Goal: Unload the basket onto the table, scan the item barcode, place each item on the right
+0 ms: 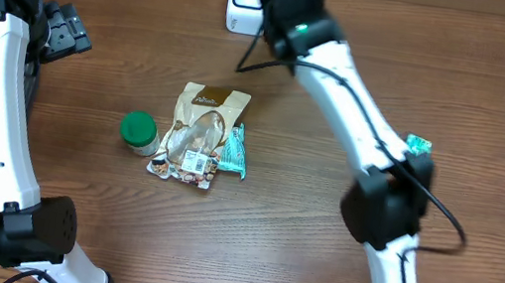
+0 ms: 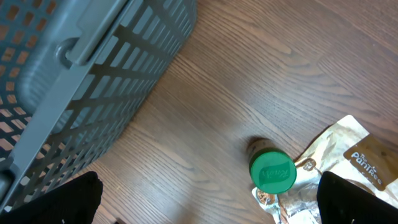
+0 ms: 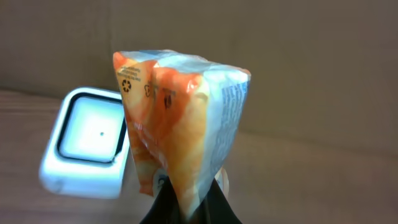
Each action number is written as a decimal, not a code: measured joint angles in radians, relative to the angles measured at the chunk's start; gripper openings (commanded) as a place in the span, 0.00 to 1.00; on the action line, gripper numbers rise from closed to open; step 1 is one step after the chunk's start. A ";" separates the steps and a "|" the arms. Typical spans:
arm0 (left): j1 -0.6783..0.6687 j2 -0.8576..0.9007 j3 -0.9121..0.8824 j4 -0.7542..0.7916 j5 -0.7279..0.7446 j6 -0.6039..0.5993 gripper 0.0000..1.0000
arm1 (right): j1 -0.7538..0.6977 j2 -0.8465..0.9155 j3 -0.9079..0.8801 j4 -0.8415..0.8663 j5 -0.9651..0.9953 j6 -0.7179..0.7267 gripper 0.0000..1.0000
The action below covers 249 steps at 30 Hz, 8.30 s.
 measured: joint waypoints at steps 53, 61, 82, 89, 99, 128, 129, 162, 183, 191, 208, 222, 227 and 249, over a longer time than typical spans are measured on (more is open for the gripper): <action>0.000 0.000 0.000 0.000 0.000 0.000 1.00 | 0.024 0.043 -0.006 0.062 -0.232 -0.373 0.04; 0.000 0.000 0.000 -0.001 0.000 0.000 1.00 | 0.015 -0.256 0.005 -0.502 -0.446 0.130 0.04; 0.000 0.000 0.000 0.000 0.000 0.000 1.00 | -0.337 -0.253 -0.418 -0.911 -0.525 0.506 0.04; 0.000 0.000 0.000 0.000 0.000 0.000 1.00 | -0.500 -0.252 -0.439 -0.924 -0.533 0.509 0.04; 0.000 0.000 0.000 0.000 0.000 0.000 1.00 | -0.616 -0.252 -0.508 -0.840 -0.532 0.488 0.18; 0.000 0.000 0.000 0.000 0.000 0.000 1.00 | -0.425 -0.251 -0.452 -0.643 -1.011 0.217 0.54; 0.000 0.000 0.000 0.000 0.000 0.000 1.00 | -0.398 -0.251 -0.454 -0.628 -1.018 0.222 0.55; 0.000 0.000 0.000 0.000 0.000 0.000 1.00 | -0.023 -0.251 -0.889 -0.196 -1.221 0.612 0.04; 0.000 0.000 0.000 0.000 0.000 0.000 1.00 | -0.143 -0.265 -0.701 -0.434 -0.761 -0.350 0.79; 0.000 0.000 0.000 0.000 0.000 0.000 1.00 | -0.163 -0.269 -0.591 -0.492 -0.879 -0.016 0.04; 0.000 0.000 0.000 0.000 0.000 0.000 1.00 | -0.005 -0.270 -0.722 -0.317 -0.740 0.767 0.04; 0.000 0.000 0.000 0.000 0.000 0.000 1.00 | 0.002 -0.241 -0.768 -0.246 -0.772 0.841 0.12; 0.000 0.000 0.000 0.000 0.000 0.000 1.00 | -0.014 -0.216 -0.751 -0.208 -0.911 0.744 0.34; 0.000 0.000 0.000 0.000 0.000 0.000 1.00 | -0.085 -0.154 -0.312 -0.794 -1.009 0.079 0.69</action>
